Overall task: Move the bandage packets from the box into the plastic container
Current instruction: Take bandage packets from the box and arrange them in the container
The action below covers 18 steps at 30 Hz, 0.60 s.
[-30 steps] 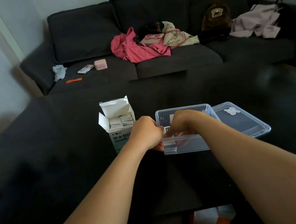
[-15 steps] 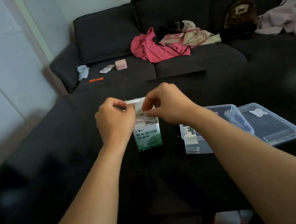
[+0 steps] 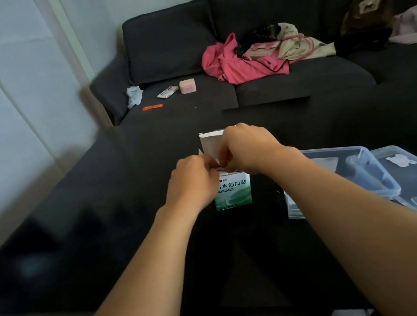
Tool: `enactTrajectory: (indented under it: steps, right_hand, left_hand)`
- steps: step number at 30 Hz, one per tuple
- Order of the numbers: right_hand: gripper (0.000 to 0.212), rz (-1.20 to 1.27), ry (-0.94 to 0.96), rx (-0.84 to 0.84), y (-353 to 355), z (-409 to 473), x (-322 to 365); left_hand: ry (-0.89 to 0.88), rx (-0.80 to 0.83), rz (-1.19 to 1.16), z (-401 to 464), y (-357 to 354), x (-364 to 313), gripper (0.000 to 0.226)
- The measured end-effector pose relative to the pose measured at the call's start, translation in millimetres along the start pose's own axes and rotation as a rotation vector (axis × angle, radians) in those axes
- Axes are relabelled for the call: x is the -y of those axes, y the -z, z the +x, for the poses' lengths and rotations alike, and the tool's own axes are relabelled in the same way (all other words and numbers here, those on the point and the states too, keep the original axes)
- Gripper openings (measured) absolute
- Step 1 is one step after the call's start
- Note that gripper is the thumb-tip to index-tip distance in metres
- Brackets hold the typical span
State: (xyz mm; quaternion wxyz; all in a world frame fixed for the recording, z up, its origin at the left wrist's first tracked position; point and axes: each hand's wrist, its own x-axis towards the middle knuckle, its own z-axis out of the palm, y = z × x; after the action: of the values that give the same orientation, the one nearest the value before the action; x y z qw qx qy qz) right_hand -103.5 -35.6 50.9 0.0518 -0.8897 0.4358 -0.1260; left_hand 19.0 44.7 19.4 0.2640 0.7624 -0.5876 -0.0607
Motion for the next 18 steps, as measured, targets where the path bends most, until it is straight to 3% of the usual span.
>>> enactTrajectory:
  steps: [7, 18]
  right_hand:
    - [0.01, -0.018, -0.029, 0.04, -1.3, 2.9, 3.8]
    - [0.012, -0.039, -0.028, 0.002, -0.7, -2.7, -0.6]
  left_hand:
    - [0.058, -0.022, -0.103, 0.2, -0.1, 4.5, 0.017]
    - [0.047, -0.006, -0.043, -1.2, 0.3, 4.7, 0.022]
